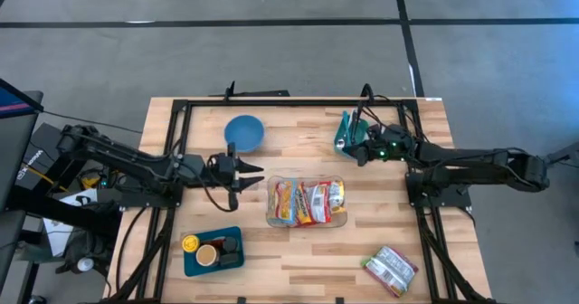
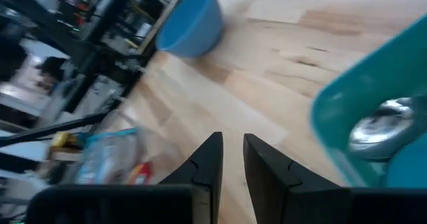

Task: Pick & Place Food Item
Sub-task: Put the pink noodle pack into the transparent bin

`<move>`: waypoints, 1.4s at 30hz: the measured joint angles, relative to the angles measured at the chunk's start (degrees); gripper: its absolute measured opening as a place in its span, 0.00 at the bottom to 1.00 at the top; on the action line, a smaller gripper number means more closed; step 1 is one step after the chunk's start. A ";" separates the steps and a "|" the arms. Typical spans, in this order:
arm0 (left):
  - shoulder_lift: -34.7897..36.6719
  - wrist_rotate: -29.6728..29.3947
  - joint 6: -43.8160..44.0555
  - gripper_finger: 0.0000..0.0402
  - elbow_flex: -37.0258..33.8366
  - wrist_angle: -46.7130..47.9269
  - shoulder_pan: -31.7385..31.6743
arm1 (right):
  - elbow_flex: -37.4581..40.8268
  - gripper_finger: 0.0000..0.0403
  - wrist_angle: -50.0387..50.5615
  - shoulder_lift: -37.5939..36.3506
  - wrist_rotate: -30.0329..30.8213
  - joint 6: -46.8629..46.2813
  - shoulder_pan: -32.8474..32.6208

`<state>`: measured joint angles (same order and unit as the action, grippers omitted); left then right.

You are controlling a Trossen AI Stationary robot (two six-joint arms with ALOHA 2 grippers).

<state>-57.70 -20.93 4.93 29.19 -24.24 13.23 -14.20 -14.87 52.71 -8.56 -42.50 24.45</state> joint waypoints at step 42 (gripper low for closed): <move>-0.10 0.02 0.06 0.26 -0.11 -0.23 0.96 | 0.02 0.14 34.41 -20.12 7.62 -42.05 -49.69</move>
<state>-57.80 -20.91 4.99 29.08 -24.47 14.20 -14.18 19.53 32.60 -0.93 -84.55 -25.24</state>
